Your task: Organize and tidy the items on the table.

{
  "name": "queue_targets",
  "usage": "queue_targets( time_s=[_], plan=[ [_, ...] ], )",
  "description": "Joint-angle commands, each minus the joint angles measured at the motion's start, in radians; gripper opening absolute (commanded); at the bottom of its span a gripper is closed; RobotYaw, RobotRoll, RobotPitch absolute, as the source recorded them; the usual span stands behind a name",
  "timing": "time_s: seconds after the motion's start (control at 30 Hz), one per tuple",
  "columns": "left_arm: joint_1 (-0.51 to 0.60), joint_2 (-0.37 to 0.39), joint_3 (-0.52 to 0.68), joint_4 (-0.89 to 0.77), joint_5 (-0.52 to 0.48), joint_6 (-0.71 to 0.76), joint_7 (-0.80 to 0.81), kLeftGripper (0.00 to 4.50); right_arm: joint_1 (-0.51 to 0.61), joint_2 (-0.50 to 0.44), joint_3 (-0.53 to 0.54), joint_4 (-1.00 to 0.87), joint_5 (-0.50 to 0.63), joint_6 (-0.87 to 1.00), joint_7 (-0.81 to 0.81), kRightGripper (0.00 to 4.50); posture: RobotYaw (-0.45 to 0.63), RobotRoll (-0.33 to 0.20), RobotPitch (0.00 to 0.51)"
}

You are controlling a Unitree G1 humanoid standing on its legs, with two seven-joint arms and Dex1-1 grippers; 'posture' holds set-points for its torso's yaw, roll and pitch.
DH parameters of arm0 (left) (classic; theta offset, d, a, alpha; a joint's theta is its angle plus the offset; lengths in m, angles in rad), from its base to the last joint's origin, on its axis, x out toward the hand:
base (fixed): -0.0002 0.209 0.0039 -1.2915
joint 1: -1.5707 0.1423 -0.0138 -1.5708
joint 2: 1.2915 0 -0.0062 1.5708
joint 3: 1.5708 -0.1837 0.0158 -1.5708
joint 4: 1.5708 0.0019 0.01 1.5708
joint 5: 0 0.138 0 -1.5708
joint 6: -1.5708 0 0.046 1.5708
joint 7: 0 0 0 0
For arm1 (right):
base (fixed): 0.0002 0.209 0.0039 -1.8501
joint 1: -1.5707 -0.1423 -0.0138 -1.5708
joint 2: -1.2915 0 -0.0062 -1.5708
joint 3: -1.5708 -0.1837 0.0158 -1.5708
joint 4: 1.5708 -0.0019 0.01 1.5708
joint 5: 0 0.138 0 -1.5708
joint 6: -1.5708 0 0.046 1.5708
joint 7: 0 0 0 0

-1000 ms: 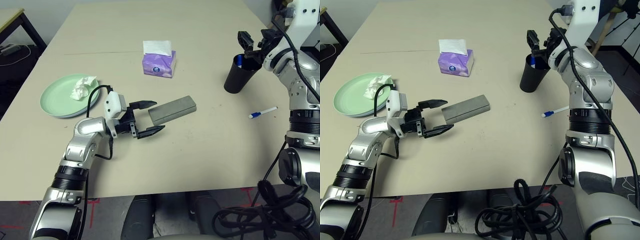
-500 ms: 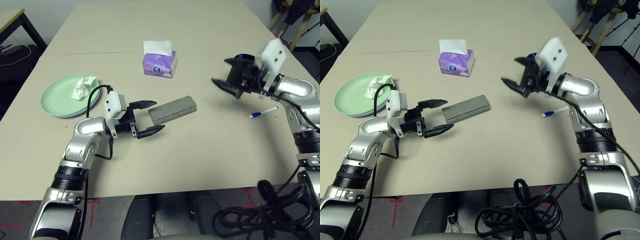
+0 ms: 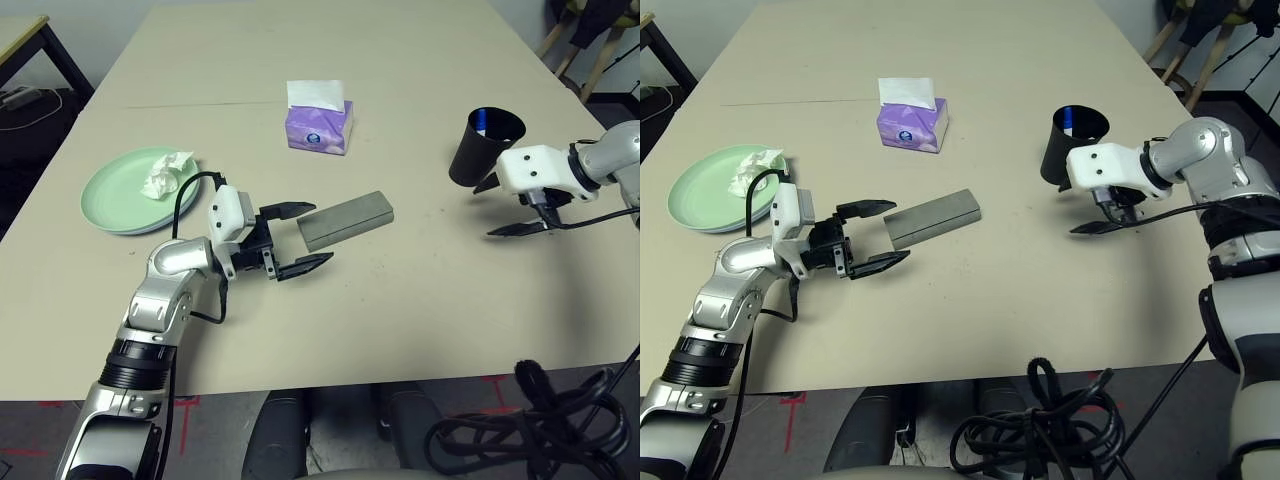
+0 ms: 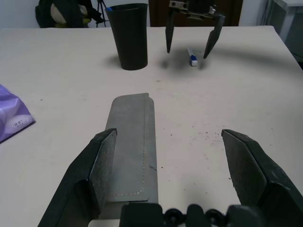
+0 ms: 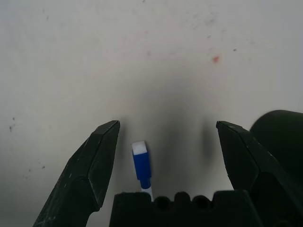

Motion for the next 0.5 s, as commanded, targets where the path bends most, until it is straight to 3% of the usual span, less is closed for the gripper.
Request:
queue_targets(
  time_s=[0.03,0.23,0.5],
  plan=[
    [0.001,-0.013,0.005,-0.017,0.005,-0.010,0.028,4.50,-0.046,-0.014,0.052,0.070,-0.105,-0.086,-0.051,4.47,0.07,0.000,0.184],
    [0.022,-0.016,0.001,-0.033,0.003,-0.011,0.039,4.50,-0.104,-0.020,0.103,0.147,-0.227,-0.170,-0.180,4.47,0.08,0.000,0.189],
    [0.026,-0.013,0.002,-0.036,0.001,-0.007,0.040,4.50,-0.112,-0.018,0.087,0.178,-0.227,-0.202,-0.085,4.47,0.08,0.000,0.187]
  ],
)
